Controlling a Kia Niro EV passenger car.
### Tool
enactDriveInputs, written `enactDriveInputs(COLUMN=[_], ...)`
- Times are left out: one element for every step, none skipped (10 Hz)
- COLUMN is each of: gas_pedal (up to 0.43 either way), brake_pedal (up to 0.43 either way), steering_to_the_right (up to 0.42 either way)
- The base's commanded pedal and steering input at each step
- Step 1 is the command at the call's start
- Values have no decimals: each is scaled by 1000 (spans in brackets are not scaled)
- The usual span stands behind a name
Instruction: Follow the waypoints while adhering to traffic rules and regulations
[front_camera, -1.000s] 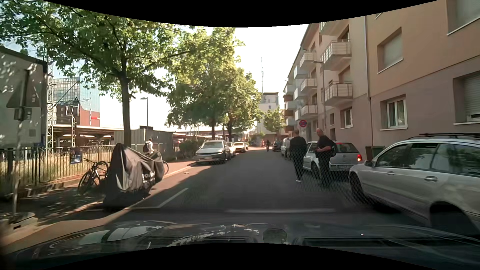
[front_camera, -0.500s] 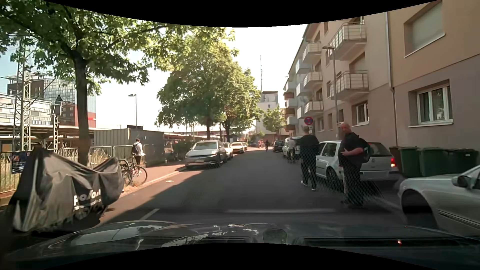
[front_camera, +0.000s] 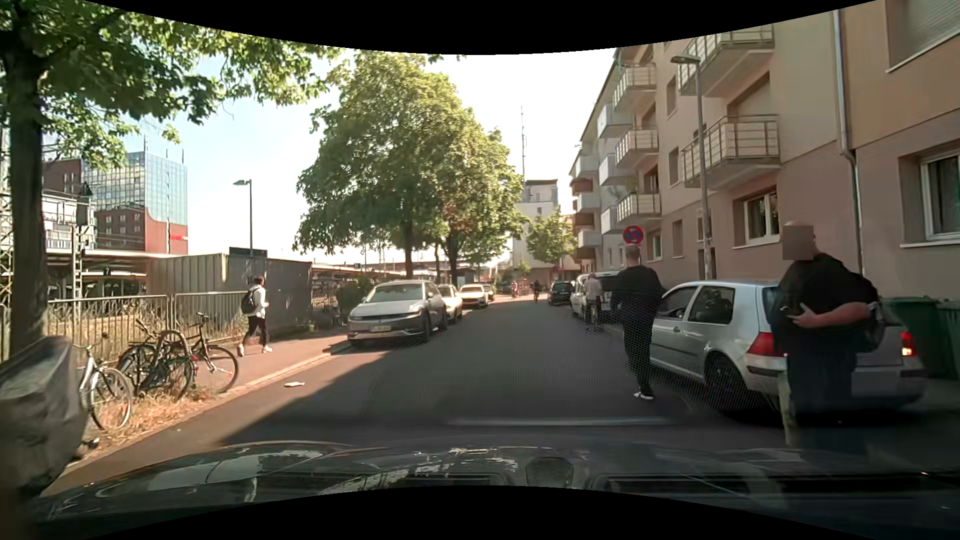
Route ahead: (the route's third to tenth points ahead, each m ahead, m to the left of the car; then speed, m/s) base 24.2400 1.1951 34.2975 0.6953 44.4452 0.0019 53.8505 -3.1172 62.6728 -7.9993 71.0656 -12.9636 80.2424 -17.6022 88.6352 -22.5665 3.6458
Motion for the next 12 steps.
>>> enactDriveInputs(gas_pedal=[118,118,110,110,110,110,110,110,110,110,110,110], brake_pedal=[0,0,0,0,0,0,0,0,0,0,0,0], steering_to_the_right=[-30,-38,-49,-60,-68,-74,-72,-64,-48,-32,-17,2])
